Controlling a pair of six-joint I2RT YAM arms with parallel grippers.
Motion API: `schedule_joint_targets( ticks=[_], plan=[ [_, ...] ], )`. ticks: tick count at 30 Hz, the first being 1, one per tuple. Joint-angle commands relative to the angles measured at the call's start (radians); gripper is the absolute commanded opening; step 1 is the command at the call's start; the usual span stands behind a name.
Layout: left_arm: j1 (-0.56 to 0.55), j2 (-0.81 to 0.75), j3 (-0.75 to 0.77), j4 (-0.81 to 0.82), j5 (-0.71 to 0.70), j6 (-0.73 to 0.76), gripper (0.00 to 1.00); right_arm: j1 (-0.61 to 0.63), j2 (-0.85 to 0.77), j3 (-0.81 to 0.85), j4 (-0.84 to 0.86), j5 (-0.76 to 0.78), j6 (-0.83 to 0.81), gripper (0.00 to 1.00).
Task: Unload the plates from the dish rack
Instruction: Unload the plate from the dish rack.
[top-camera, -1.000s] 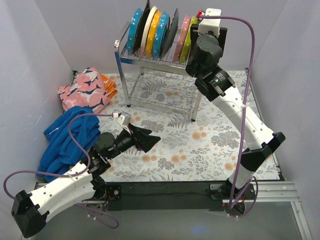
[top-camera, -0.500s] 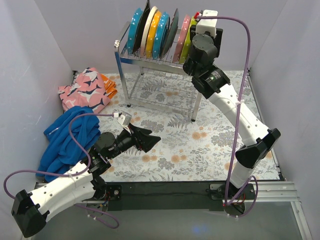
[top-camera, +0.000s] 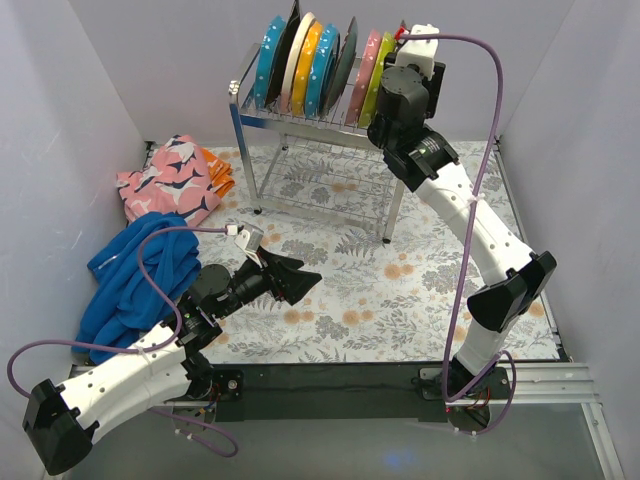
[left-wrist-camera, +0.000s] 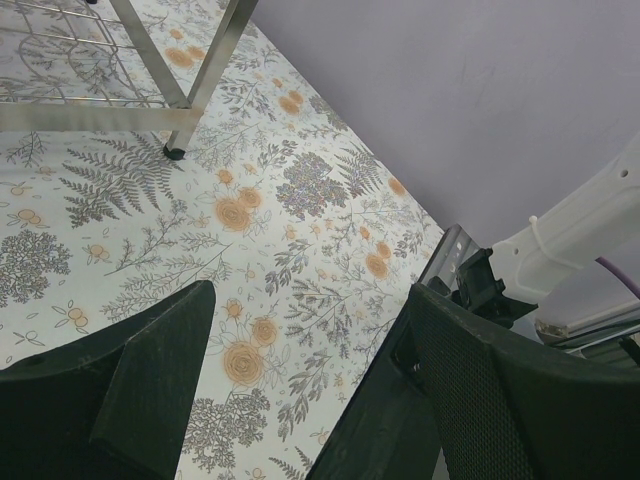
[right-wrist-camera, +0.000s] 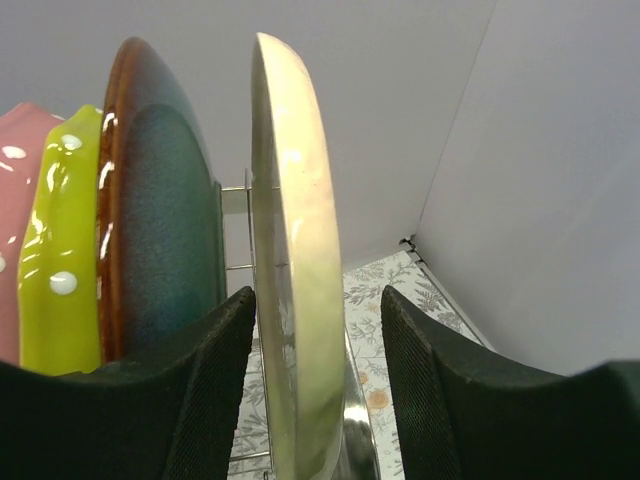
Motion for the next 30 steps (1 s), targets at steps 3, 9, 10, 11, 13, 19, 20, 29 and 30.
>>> schedule_joint_targets(
  ticks=[3,9,10,11,13,19,20,29,30],
  plan=[
    [-0.003,-0.004,0.0,0.003,-0.006,0.012,0.76,-0.044,-0.032,-0.022,-0.013,-0.038,0.11,0.58],
    [-0.005,-0.005,0.002,0.0,-0.009,0.013,0.77,-0.058,-0.015,-0.019,-0.014,-0.087,0.115,0.53],
    [-0.003,-0.005,0.002,0.0,-0.01,0.013,0.77,-0.06,-0.018,-0.022,-0.015,-0.101,0.141,0.52],
    [-0.005,-0.007,0.0,0.0,-0.009,0.013,0.77,-0.063,-0.018,-0.023,-0.015,-0.107,0.146,0.5],
    [-0.005,-0.005,0.0,0.0,-0.012,0.013,0.77,-0.063,-0.015,-0.026,-0.015,-0.119,0.158,0.49],
    [-0.005,-0.007,0.0,0.0,-0.009,0.013,0.77,-0.064,-0.007,-0.031,-0.014,-0.106,0.169,0.4],
    [-0.005,-0.005,0.002,0.001,-0.009,0.013,0.77,-0.064,-0.007,-0.035,-0.012,-0.103,0.175,0.33],
    [-0.003,-0.01,0.002,0.0,-0.006,0.012,0.76,-0.064,-0.035,-0.032,-0.004,-0.098,0.176,0.01],
    [-0.005,-0.01,0.0,0.0,-0.006,0.012,0.77,-0.064,-0.039,-0.032,-0.003,-0.104,0.176,0.01]
  ],
)
